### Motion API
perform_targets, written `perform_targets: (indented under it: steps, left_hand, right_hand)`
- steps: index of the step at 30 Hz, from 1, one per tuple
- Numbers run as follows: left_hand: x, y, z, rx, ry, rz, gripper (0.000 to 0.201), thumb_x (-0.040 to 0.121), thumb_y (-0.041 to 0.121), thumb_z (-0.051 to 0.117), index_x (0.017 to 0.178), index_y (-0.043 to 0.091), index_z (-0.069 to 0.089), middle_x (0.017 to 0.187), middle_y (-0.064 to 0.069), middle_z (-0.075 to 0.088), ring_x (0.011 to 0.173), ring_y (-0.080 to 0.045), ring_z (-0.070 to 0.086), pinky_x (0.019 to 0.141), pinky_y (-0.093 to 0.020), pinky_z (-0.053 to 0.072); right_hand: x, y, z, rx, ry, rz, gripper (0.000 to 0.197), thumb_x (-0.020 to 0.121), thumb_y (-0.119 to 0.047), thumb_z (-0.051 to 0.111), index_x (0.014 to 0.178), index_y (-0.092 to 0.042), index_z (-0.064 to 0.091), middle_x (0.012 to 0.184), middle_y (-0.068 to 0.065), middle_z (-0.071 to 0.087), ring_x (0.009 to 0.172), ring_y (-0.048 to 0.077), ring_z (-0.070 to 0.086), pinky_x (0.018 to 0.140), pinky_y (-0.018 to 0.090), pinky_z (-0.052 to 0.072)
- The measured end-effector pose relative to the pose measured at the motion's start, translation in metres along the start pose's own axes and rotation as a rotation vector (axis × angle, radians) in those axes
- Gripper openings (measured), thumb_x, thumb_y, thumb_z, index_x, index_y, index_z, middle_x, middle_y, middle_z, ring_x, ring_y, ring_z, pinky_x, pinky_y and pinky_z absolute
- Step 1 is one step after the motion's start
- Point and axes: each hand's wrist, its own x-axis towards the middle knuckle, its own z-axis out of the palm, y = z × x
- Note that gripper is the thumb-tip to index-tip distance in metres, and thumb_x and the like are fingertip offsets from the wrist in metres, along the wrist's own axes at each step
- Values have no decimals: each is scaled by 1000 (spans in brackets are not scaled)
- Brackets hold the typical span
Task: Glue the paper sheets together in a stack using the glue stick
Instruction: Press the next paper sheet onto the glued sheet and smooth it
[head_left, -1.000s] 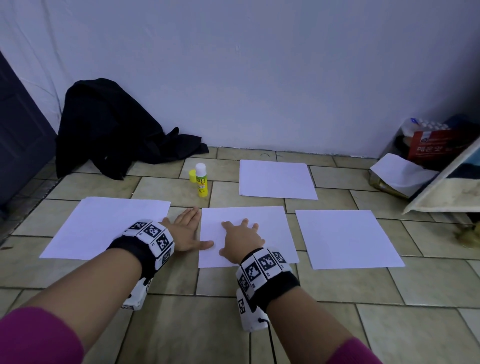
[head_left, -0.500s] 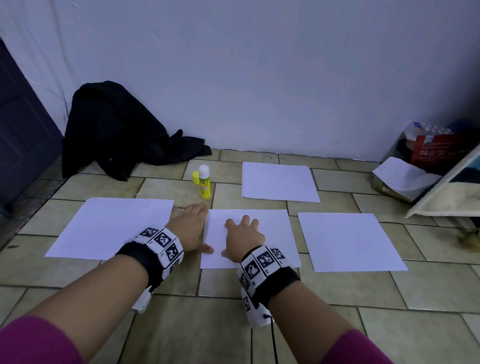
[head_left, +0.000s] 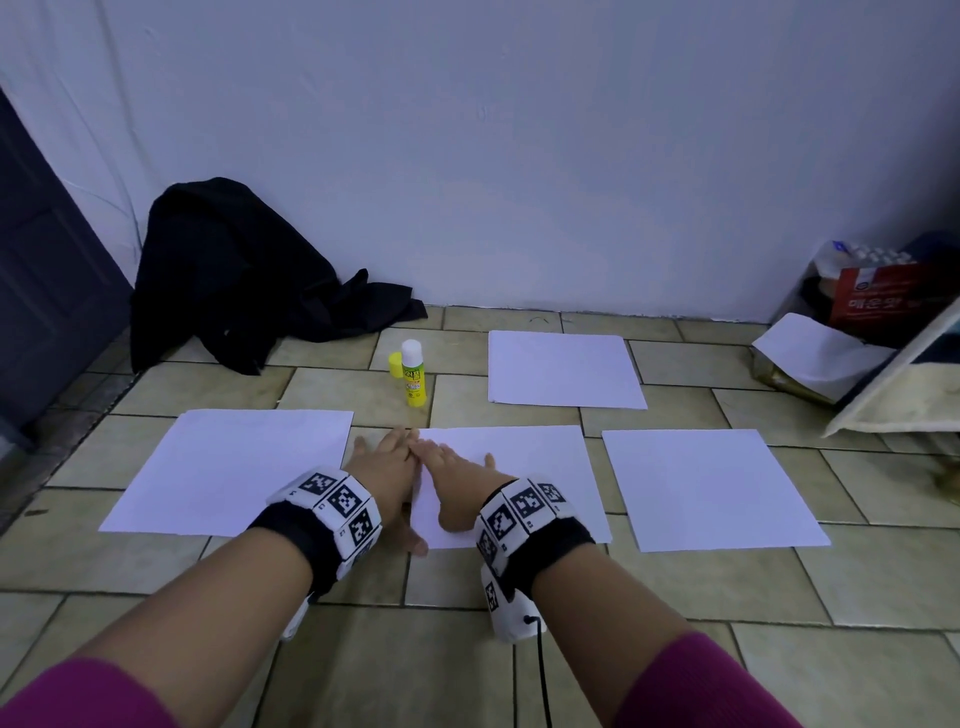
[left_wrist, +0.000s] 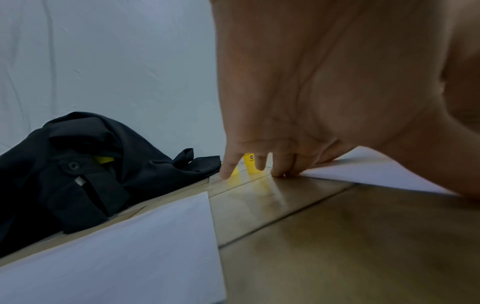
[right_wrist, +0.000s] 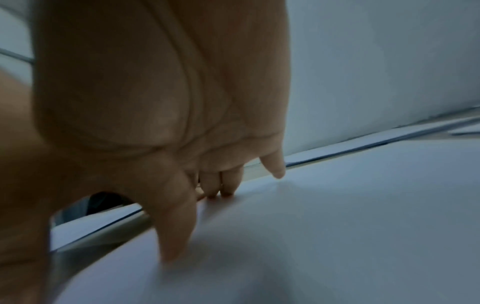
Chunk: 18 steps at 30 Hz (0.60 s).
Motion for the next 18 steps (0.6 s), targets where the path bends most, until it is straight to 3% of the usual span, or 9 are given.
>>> perform_targets:
  steps: [6,8,12,16,18]
  left_hand:
    - [4,-10,7,3,-23,19,131,72,63,70,149,5,-18,158,-6,-23,145,-22,-22,117,-57,-1]
    - [6,-11,8,11,-22,28,132,71,65,69,149,5,-19,158,-7,-24,145,-23,-23,116,-58,-1]
    - [8,-11,9,43,-21,25,131,72,66,68,149,5,-19,158,-7,-24,145,-23,-23,116,-59,0]
    - [6,-12,7,64,-6,20,128,72,71,63,151,6,-14,160,-5,-18,147,-20,-18,116,-59,4]
    - [5,-12,1,65,24,-2,117,75,78,51,153,8,0,162,-3,-5,148,-19,-9,116,-58,4]
  right_hand:
    - [-21,63,-20,68,29,219,92,86,-47,63,153,-22,5,158,1,21,141,26,29,117,57,1]
    - [-29,87,-22,122,70,300,94,83,-53,65,152,-22,8,155,1,29,139,26,33,117,54,5]
    - [-41,105,-23,188,115,394,109,71,-54,76,151,-19,10,151,1,34,138,25,35,118,53,4]
    - [-36,93,-22,158,163,448,106,62,-44,86,141,-11,24,132,5,51,128,28,45,113,48,29]
    - [-32,84,-19,-7,184,524,102,59,-53,84,133,-7,31,130,7,48,126,27,44,105,43,39]
